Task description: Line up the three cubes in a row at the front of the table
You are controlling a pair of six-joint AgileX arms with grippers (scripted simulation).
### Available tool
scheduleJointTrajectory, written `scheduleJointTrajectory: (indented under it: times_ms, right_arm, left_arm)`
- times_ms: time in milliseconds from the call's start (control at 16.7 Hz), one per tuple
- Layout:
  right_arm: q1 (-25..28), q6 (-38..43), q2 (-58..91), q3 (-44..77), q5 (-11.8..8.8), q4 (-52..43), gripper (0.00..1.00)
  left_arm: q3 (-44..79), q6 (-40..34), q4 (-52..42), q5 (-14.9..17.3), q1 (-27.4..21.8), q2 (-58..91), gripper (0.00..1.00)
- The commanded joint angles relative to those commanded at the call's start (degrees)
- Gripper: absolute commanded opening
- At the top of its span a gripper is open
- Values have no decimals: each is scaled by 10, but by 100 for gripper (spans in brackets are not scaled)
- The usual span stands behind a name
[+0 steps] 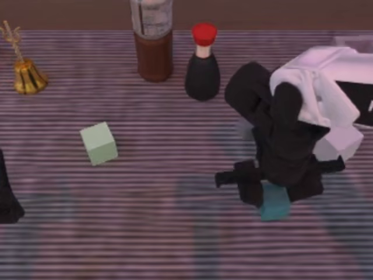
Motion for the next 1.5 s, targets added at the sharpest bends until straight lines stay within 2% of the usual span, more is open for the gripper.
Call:
scheduleJointTrajectory:
  times_ms: [180, 300, 660, 1080, 1380, 1500]
  right_arm:
    - [23, 71, -31, -26, 3, 5, 0]
    - [28, 88, -41, -33, 4, 8, 0]
    - [26, 88, -35, -38, 3, 18, 0]
    - [31, 92, 19, -114, 4, 152, 0]
    - [32, 92, 25, -122, 5, 164, 0]
    - [32, 92, 25, -122, 5, 164, 15]
  left_arm:
    - [0, 0, 0, 0, 0, 0, 100]
    - [0, 0, 0, 0, 0, 0, 100]
    - [0, 0, 0, 0, 0, 0, 100]
    - [0, 0, 0, 0, 0, 0, 100]
    - [0, 0, 0, 0, 0, 0, 100]
    - [0, 0, 0, 0, 0, 0, 100]
